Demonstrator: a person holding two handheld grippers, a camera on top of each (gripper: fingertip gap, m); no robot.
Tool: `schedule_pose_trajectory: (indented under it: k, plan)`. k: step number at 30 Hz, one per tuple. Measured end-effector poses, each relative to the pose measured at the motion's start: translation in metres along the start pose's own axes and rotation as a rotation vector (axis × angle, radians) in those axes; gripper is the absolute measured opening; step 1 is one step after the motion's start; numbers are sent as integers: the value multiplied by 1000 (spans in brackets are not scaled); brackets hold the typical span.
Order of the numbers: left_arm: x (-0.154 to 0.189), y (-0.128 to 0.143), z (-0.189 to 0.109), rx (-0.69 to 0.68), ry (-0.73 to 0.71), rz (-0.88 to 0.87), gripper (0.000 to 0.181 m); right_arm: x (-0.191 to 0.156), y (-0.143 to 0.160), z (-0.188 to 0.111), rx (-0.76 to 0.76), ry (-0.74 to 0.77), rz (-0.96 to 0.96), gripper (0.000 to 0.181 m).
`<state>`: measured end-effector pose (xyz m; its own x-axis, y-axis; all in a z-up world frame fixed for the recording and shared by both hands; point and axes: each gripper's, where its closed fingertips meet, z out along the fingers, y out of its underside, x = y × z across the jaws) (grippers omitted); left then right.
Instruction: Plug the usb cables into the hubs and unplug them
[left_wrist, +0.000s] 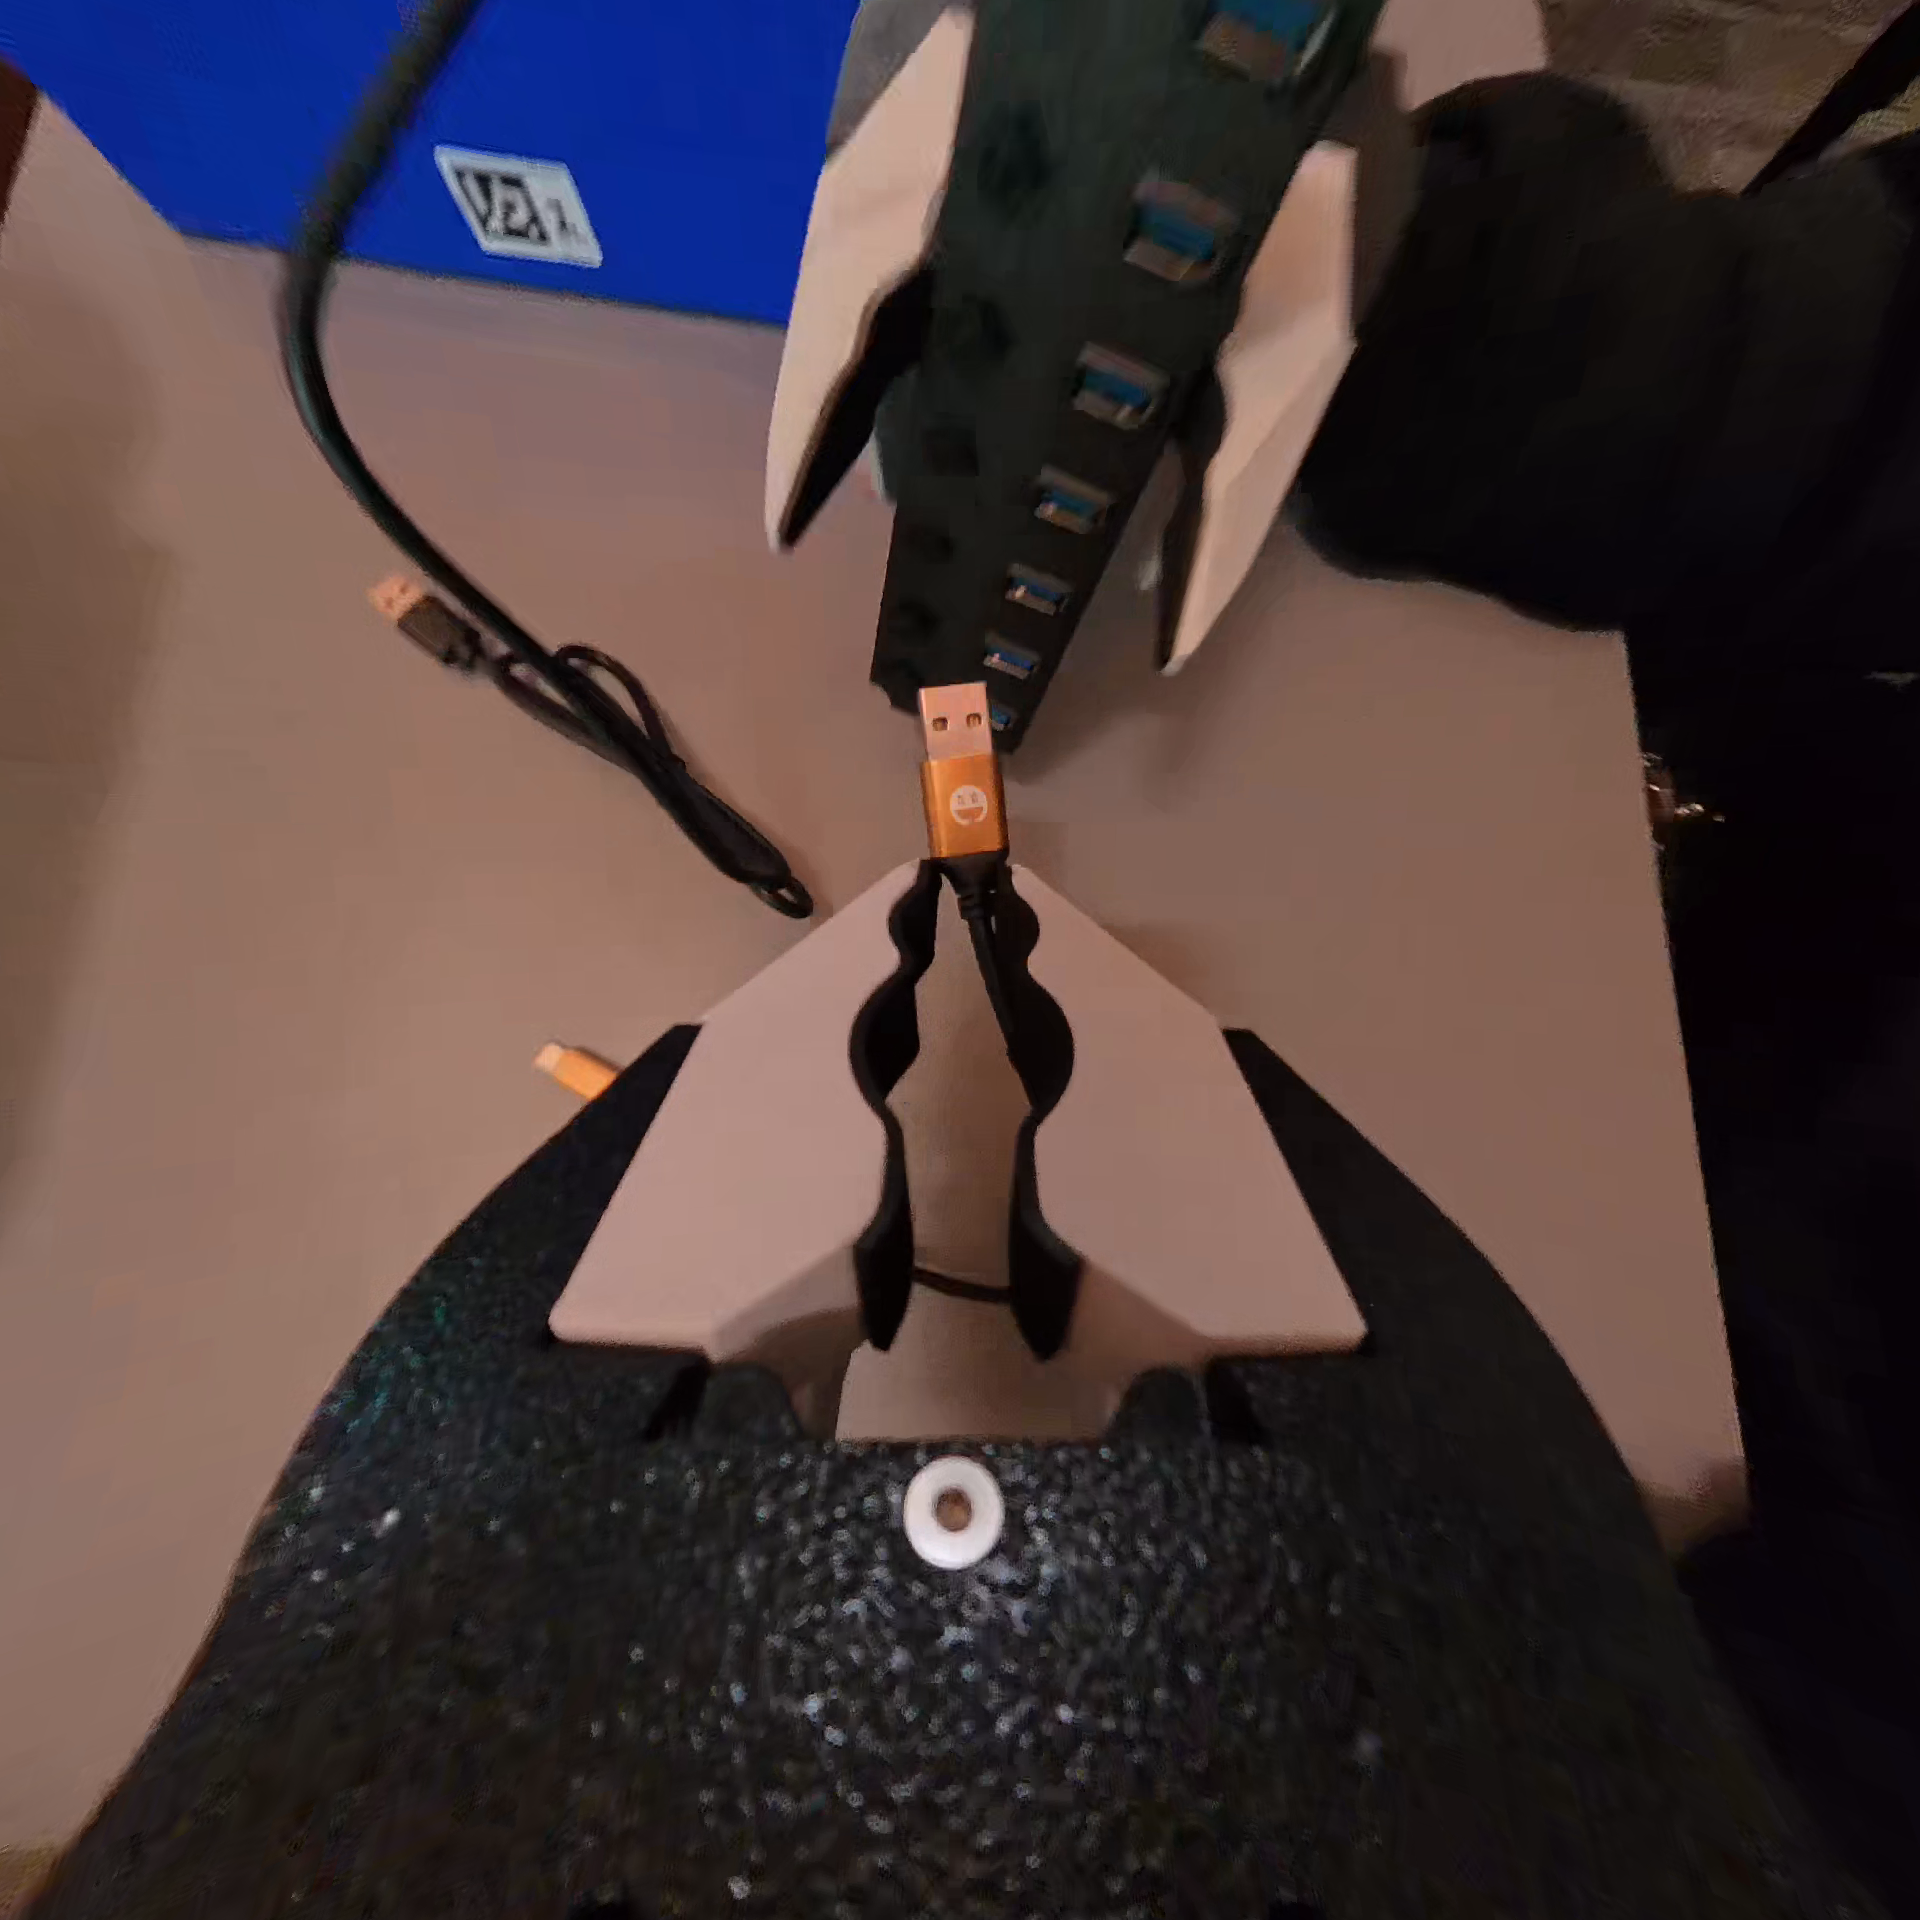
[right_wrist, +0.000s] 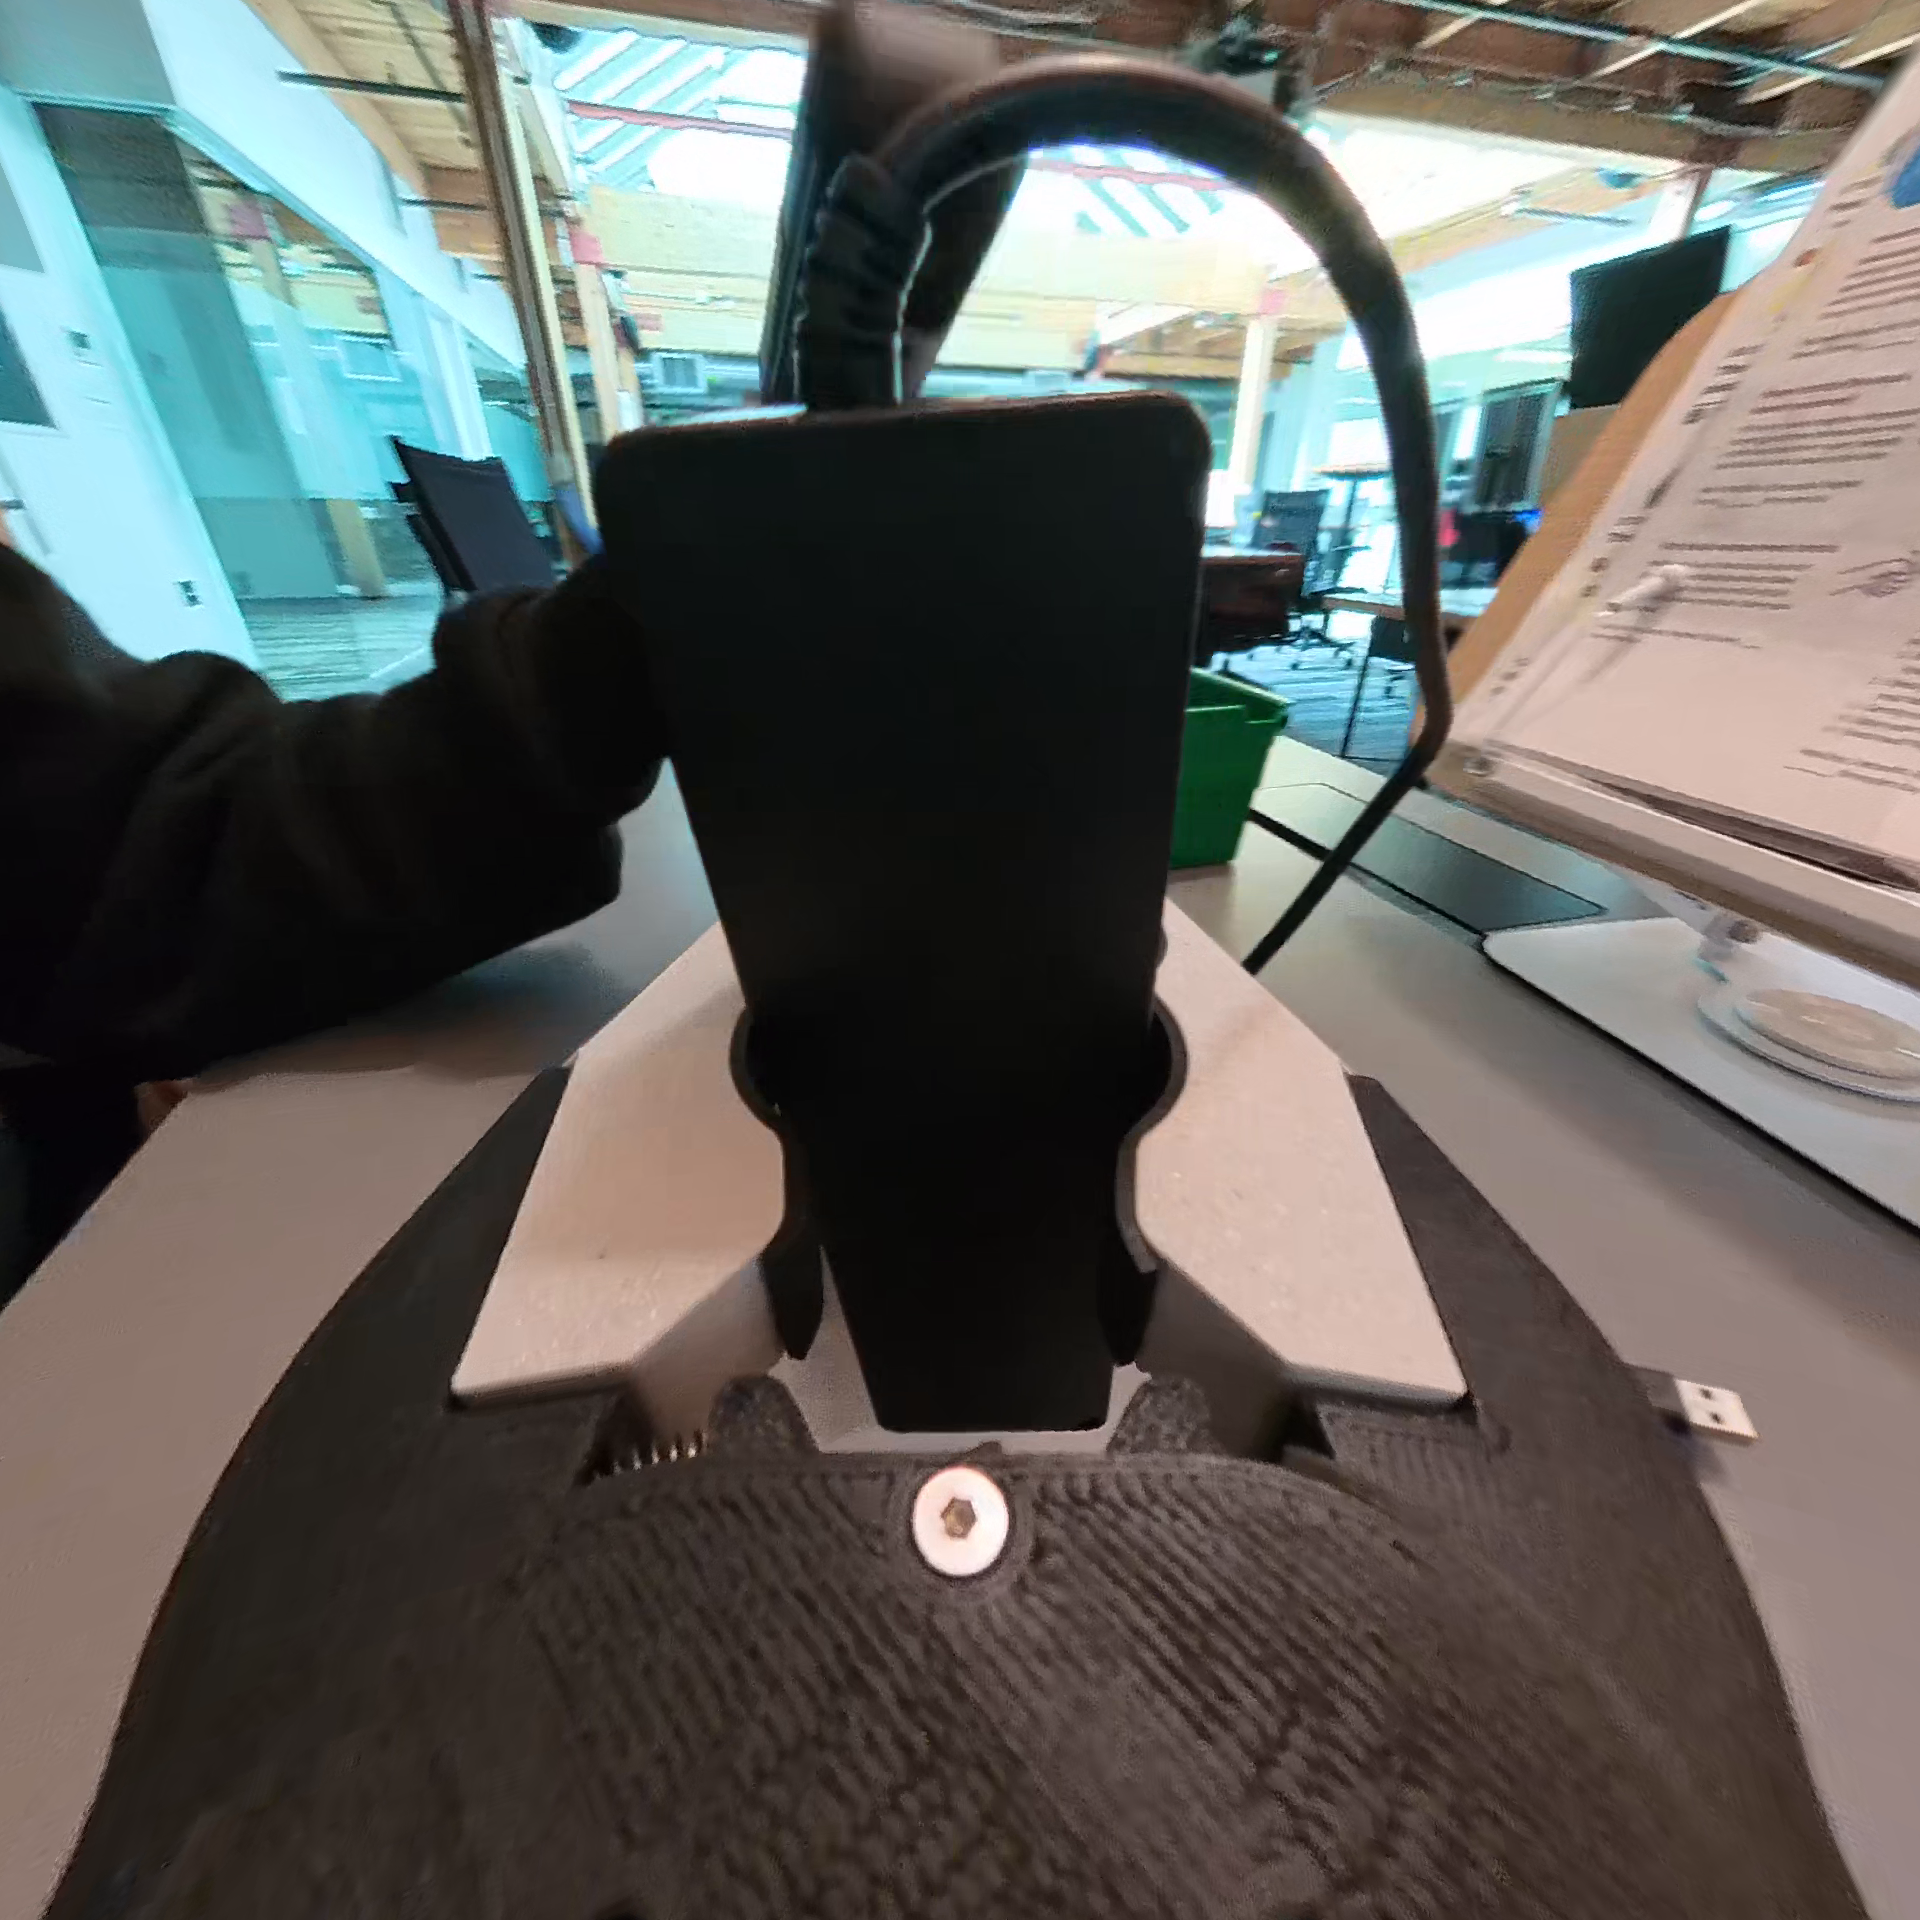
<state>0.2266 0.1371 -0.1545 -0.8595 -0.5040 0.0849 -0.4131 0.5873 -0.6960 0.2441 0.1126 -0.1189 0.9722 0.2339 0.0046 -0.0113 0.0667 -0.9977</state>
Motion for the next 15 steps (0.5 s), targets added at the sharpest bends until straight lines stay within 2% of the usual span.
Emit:
schedule_pose_trajectory:
  k: [3, 8, 15]
  plan:
    - [17, -5, -15, -21, -1, 59, 8, -19, 5, 11, -34, -79, -2, 63]
    - [35, -1, -13, -125, 2, 149, 6, -42, 12, 25, -85, -168, -4, 63]
    - [36, 5, 2, -209, -13, 154, 5, -41, 24, 27, -155, -151, -33, 63]
